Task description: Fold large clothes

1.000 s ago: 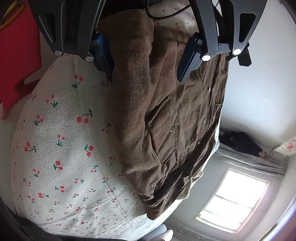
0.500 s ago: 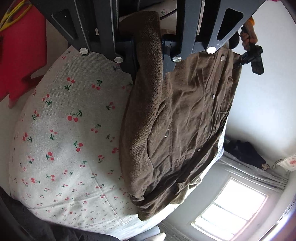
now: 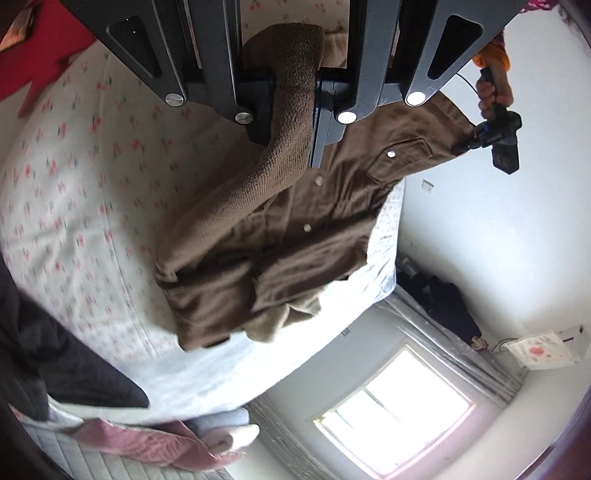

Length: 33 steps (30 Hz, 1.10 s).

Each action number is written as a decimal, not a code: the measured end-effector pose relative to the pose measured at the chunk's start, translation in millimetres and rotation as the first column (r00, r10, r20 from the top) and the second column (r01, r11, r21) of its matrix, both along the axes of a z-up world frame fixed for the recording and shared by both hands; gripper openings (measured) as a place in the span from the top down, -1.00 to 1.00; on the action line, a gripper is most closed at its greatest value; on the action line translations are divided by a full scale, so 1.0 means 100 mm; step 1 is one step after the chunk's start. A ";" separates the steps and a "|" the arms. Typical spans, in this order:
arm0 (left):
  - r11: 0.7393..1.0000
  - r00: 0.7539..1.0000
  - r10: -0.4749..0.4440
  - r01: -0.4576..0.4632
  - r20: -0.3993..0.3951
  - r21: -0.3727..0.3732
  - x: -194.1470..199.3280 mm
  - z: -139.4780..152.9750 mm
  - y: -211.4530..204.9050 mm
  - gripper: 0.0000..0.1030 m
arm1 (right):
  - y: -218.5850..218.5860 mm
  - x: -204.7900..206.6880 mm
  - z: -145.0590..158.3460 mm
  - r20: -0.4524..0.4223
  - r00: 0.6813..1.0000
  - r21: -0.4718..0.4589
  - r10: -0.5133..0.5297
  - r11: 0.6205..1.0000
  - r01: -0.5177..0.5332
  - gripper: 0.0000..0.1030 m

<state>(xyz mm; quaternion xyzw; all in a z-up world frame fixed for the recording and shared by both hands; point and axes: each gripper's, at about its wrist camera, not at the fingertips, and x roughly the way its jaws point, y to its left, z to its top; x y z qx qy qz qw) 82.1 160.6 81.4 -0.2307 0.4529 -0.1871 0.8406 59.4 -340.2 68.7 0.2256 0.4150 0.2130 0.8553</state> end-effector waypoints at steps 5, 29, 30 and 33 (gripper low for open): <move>0.999 0.998 0.035 -0.034 0.050 -0.029 0.53 0.32 0.01 0.77 | 0.07 0.51 0.32 0.043 0.999 -0.007 -0.028 1.000 0.029 0.76; 0.977 0.970 0.179 -0.194 -0.163 -0.084 3.25 -1.21 0.45 0.06 | -0.76 3.19 -1.36 -0.255 0.917 0.093 -0.308 0.936 0.340 0.39; 0.974 0.973 0.170 -0.190 -0.154 -0.123 3.20 -1.19 0.49 -0.10 | -0.80 3.17 -1.39 -0.257 0.920 0.135 -0.297 0.931 0.338 0.33; 0.971 0.975 0.185 -0.200 -0.123 -0.128 3.04 -0.99 0.61 -0.52 | -0.94 3.06 -1.32 -0.243 0.924 0.203 -0.294 0.916 0.345 0.01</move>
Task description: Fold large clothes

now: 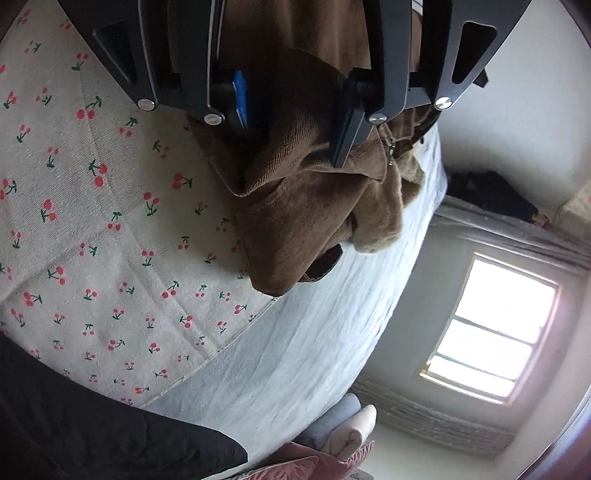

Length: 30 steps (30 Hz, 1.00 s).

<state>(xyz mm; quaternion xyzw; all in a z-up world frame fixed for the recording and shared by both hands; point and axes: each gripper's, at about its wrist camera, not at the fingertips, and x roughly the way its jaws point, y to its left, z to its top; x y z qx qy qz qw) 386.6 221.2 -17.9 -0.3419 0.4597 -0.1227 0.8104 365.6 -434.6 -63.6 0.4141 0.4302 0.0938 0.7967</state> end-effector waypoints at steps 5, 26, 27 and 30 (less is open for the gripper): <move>0.996 0.997 0.008 -0.015 0.073 0.086 -0.19 0.33 0.19 -0.59 | -0.16 -0.21 0.35 0.113 0.993 -0.040 -0.032 0.999 0.037 -0.26; 0.975 0.993 -0.114 0.119 -0.040 0.190 -1.50 -0.04 -0.03 -0.60 | 0.31 -1.46 0.17 0.004 0.984 -0.358 0.177 0.919 -0.164 -0.54; 0.980 0.990 -0.134 0.140 -0.048 0.140 -1.54 -0.11 -0.06 -0.61 | 0.29 -1.51 0.14 0.003 0.985 -0.333 0.171 0.929 -0.161 -0.58; 0.984 0.980 -0.167 0.173 -0.110 0.045 -1.55 -0.36 -0.20 -0.61 | 0.23 -1.62 -0.03 -0.013 0.989 -0.239 0.148 0.960 -0.147 -0.64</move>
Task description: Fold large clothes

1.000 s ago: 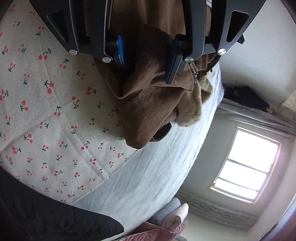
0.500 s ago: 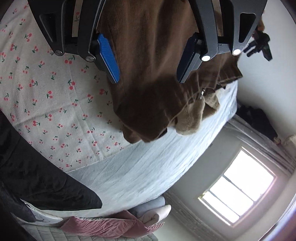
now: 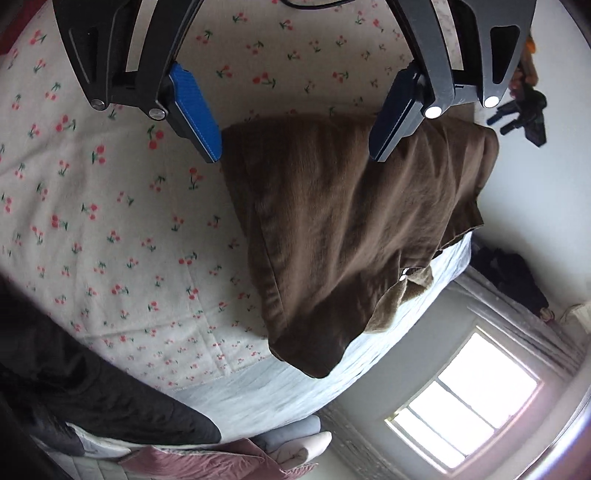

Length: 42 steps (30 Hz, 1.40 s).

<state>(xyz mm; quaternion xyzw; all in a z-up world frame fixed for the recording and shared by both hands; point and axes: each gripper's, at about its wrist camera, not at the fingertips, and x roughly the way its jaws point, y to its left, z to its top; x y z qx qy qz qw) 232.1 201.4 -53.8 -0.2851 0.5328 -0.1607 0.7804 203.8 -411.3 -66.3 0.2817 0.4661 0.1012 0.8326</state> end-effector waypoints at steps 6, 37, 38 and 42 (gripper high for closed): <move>0.975 0.986 0.161 -0.153 0.038 -0.161 0.18 -0.23 0.01 -0.61 | 0.02 -0.09 -0.30 -0.071 0.996 0.139 -0.048 0.989 0.057 -0.64; 0.996 0.948 0.067 -0.080 0.312 0.030 -0.81 1.34 -0.07 0.64 | 0.11 -0.60 0.95 0.216 0.970 0.329 -0.114 0.944 0.038 0.72; 0.997 0.958 0.050 -0.064 0.283 0.040 -0.93 1.27 -0.07 0.64 | 0.12 -0.76 0.96 0.194 0.977 0.306 -0.092 0.951 0.029 0.72; 0.994 0.988 -0.024 0.007 0.154 0.113 -1.31 0.75 -0.17 0.51 | 0.31 -1.15 0.73 0.109 0.994 0.217 -0.031 0.976 0.007 0.69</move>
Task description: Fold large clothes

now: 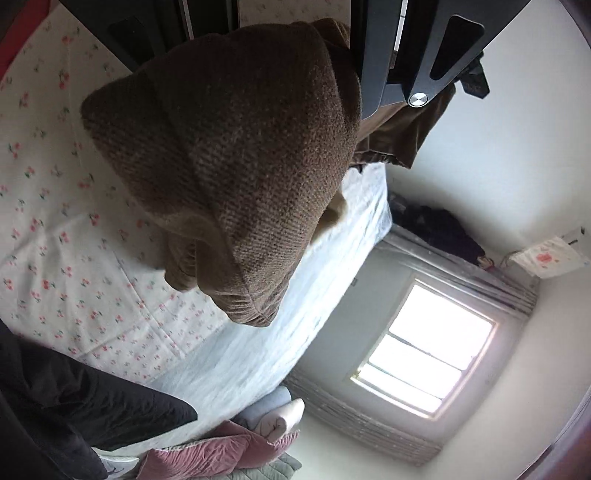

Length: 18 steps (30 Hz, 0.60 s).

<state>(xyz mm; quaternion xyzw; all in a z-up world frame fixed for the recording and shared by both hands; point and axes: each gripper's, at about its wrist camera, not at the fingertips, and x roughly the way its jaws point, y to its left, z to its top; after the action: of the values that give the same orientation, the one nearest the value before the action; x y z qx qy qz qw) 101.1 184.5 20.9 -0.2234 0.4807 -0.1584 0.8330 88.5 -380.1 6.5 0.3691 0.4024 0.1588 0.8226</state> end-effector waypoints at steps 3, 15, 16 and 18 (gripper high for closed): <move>0.994 0.987 -0.033 0.049 -0.159 0.095 -0.09 -0.60 -0.06 0.19 | -0.08 -0.24 -0.53 -0.095 0.995 -0.031 0.032 0.999 -0.035 0.55; 0.929 0.999 -0.009 0.020 -0.031 0.368 -0.08 -0.23 0.19 -0.55 | -0.58 -0.59 -0.52 -0.130 0.977 -0.281 -0.167 0.951 0.126 -0.34; 0.928 1.000 -0.025 0.030 -0.019 0.371 0.00 -0.22 0.16 -0.55 | -0.58 -0.55 -0.43 -0.110 0.979 -0.291 -0.170 0.948 0.132 -0.35; 0.921 0.998 -0.058 0.050 0.008 0.386 0.15 -0.20 0.05 -0.55 | -0.54 -0.36 -0.28 -0.077 0.984 -0.323 -0.158 0.938 0.126 -0.36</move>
<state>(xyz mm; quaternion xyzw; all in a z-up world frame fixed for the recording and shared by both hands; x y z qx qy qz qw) 116.3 189.6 1.3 -0.0403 0.5003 -0.0861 0.8606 52.2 -434.4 -21.7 0.2680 0.4362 0.0134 0.8589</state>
